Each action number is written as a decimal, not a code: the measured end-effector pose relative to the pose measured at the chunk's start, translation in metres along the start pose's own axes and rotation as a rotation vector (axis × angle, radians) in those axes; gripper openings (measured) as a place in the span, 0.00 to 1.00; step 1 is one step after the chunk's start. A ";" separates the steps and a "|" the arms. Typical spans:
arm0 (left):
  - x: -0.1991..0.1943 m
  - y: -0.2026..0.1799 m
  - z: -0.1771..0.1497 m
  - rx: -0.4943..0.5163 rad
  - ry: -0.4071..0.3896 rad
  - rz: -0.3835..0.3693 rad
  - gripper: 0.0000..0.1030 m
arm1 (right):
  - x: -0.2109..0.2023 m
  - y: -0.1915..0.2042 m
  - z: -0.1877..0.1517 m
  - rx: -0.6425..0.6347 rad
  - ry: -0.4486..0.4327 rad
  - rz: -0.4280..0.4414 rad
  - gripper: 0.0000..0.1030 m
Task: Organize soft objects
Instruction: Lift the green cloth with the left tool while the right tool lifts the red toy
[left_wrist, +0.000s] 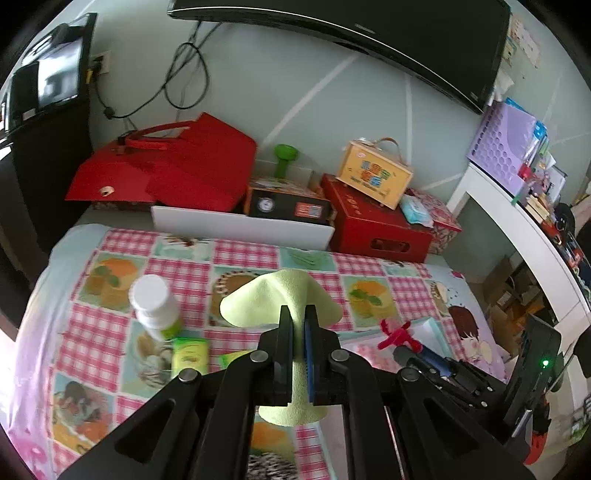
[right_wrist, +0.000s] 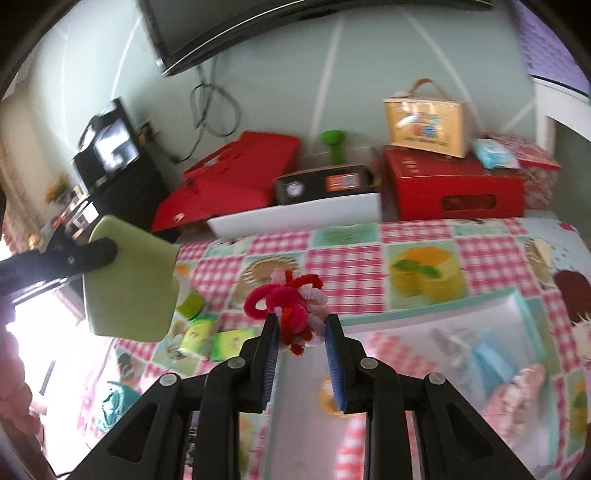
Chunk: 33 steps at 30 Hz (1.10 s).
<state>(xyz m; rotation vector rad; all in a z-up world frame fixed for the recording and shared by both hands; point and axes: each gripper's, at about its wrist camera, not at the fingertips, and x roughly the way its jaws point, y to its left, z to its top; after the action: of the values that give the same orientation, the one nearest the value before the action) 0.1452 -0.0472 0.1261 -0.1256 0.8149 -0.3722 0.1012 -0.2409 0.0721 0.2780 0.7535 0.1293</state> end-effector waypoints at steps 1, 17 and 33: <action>0.003 -0.007 0.000 0.008 0.004 -0.008 0.05 | -0.005 -0.010 0.001 0.016 -0.008 -0.017 0.26; 0.060 -0.076 -0.025 0.065 0.093 -0.115 0.05 | -0.050 -0.124 -0.005 0.247 -0.066 -0.168 0.26; 0.110 -0.067 -0.051 0.047 0.192 -0.086 0.05 | -0.018 -0.125 -0.013 0.236 0.023 -0.149 0.26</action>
<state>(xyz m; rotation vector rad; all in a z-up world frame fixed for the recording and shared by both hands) 0.1583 -0.1490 0.0323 -0.0817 0.9910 -0.4896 0.0813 -0.3612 0.0381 0.4436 0.8104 -0.0985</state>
